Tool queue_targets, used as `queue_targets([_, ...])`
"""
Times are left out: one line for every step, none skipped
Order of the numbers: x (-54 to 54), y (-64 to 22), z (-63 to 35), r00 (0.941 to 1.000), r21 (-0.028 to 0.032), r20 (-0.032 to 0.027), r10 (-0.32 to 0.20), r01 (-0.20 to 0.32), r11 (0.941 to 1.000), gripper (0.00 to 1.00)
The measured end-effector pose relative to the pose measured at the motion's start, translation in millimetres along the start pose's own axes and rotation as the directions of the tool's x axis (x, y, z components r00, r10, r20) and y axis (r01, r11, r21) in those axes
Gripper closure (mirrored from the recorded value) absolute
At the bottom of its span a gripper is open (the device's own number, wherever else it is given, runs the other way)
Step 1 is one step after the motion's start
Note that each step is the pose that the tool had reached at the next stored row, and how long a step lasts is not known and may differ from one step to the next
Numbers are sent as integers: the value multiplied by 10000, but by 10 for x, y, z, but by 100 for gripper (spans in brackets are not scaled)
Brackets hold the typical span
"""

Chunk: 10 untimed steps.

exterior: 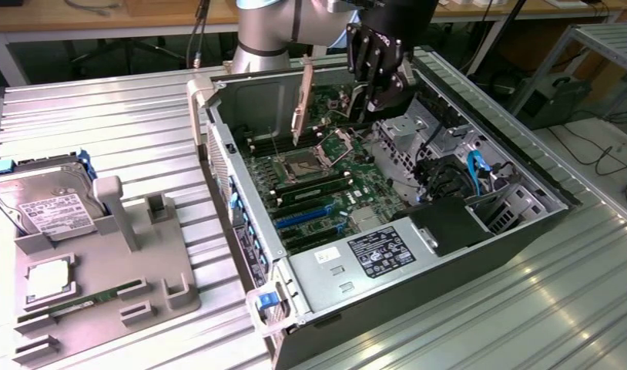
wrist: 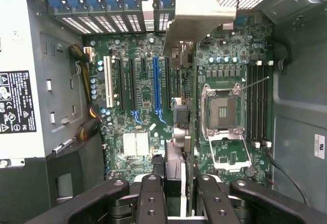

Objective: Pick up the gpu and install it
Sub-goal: 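Insert the gpu into the slot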

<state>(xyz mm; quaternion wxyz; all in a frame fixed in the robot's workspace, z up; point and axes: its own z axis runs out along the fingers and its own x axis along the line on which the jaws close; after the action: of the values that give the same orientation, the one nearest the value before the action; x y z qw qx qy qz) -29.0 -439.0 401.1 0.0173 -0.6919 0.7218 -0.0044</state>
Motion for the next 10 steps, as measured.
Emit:
queue_targets([0,0,9,10000,0,0,0,0,10000,72])
queue_targets([0,0,14,10000,0,1,0,0,10000,72])
queue_targets([1,1,21,10000,0,1,0,0,10000,72])
queue_targets([1,1,27,10000,0,1,0,0,10000,72])
queue_targets([1,1,35,10000,0,1,0,0,10000,72])
queue_targets([1,1,43,10000,0,1,0,0,10000,72])
queue_targets([1,2,50,10000,0,1,0,0,10000,72])
queue_targets([1,2,59,10000,0,1,0,0,10000,72])
queue_targets([2,2,67,10000,0,1,0,0,10000,72])
queue_targets([2,2,74,10000,0,1,0,0,10000,72])
